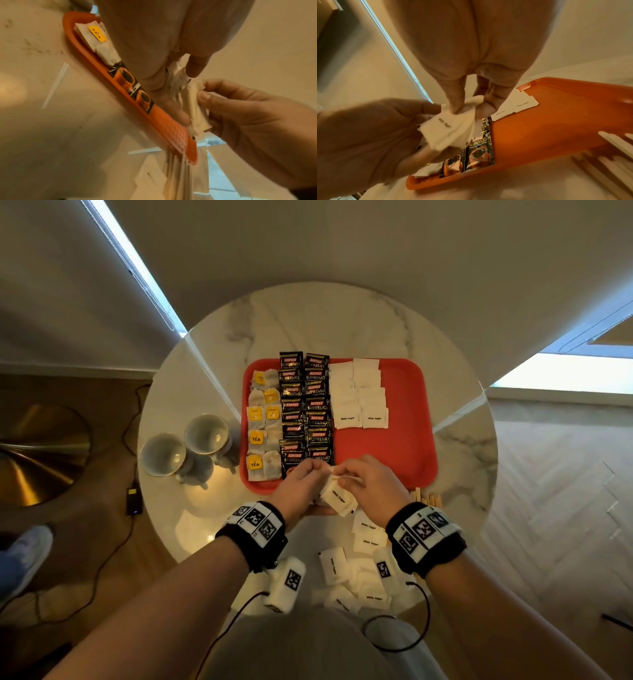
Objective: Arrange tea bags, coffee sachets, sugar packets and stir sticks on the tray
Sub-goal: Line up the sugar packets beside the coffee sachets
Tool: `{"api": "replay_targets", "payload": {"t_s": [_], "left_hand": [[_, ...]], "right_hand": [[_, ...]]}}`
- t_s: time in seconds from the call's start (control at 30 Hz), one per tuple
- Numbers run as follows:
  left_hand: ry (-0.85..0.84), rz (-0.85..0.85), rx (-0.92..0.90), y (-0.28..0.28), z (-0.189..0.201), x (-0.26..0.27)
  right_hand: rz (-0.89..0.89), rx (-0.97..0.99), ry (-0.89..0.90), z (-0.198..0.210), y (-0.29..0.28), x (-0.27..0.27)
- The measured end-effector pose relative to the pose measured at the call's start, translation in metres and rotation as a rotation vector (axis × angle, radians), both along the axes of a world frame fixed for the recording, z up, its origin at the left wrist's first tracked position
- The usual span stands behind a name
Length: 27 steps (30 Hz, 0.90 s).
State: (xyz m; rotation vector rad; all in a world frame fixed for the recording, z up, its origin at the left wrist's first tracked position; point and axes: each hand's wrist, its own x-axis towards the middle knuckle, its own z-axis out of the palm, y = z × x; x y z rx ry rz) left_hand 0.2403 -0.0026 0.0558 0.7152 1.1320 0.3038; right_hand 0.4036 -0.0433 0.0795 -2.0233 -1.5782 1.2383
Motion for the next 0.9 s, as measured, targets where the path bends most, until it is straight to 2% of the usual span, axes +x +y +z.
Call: {"api": "replay_targets", "payload": {"t_s": [0.07,0.2,0.27,0.37,0.43,0.6,0.77,0.9], "left_hand": [[-0.062,0.07,-0.104,0.0,0.001,0.006],[-0.121,0.186,-0.105,0.002,-0.002,0.014],[-0.13,0.287,-0.11,0.006,-0.003,0.017],[-0.138,0.337,-0.128,0.009,-0.006,0.022],[-0.162,0.336,-0.156,0.008,-0.008,0.026],[-0.122,0.427,-0.155,0.012,-0.012,0.032],[-0.082,0.488,-0.146,0.024,-0.016,0.029],[-0.093,0.544,-0.131,0.035,-0.017,0.023]], "right_hand": [[-0.042,0.046,0.014,-0.005,0.004,0.001],[-0.266,0.134,0.022,-0.011,0.006,0.002],[-0.347,0.091,0.007,-0.013,0.004,0.005],[-0.466,-0.007,0.183,-0.018,0.001,0.007],[-0.51,-0.012,0.236,-0.021,0.002,0.007],[-0.514,0.057,0.242,-0.022,0.009,0.011],[-0.395,0.04,0.194,-0.026,0.025,0.02],[-0.366,0.049,0.154,-0.027,0.041,0.031]]}}
